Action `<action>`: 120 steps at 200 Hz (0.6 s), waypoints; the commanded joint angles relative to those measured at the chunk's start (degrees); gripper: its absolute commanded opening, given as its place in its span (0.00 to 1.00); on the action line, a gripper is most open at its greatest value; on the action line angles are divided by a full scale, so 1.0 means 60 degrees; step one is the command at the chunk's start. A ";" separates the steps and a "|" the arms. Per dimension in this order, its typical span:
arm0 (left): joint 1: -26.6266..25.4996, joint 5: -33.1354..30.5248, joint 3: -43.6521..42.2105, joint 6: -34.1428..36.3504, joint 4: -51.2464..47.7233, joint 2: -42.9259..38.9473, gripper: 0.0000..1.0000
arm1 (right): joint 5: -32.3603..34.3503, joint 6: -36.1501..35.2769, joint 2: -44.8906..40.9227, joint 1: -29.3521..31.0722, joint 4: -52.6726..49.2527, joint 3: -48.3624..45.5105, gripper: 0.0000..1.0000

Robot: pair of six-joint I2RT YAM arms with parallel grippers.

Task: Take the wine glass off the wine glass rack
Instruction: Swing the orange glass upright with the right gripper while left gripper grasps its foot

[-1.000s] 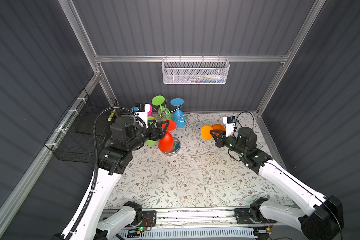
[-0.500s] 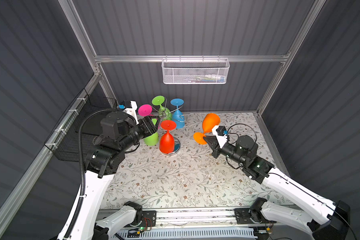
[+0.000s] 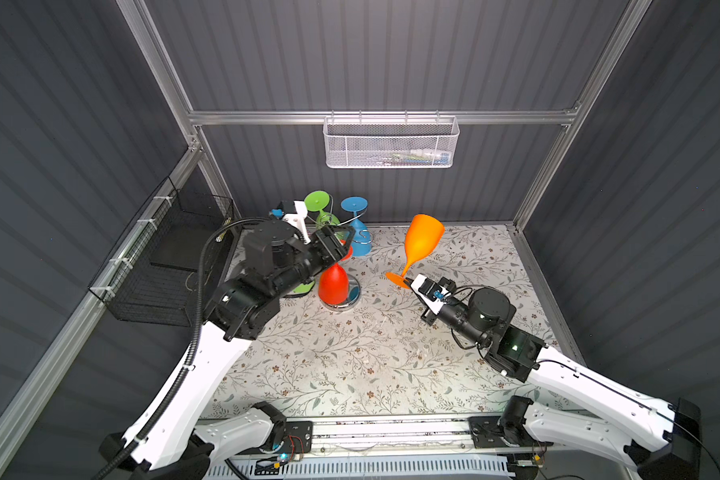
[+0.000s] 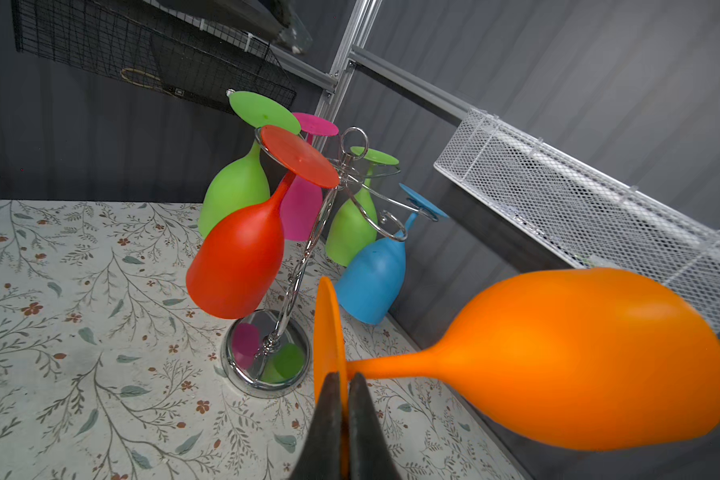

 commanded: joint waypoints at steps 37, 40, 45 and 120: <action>-0.1638 -0.2017 0.1300 -0.0553 -0.0309 0.1563 0.50 | 0.0945 -0.1501 -0.0289 0.0071 0.1045 -0.0269 0.00; -0.1685 -0.2040 0.1425 -0.0593 -0.0452 0.1695 0.50 | 0.0964 -0.1560 -0.0321 0.0071 0.1095 -0.0306 0.00; -0.1747 -0.2068 0.1670 -0.0645 -0.0659 0.1886 0.49 | 0.1045 -0.1654 -0.0367 0.0071 0.1179 -0.0356 0.00; -0.3155 -0.4200 0.3557 -0.3024 -0.3188 0.3260 0.38 | 0.1675 -0.2525 -0.0467 0.0057 0.2063 -0.0801 0.00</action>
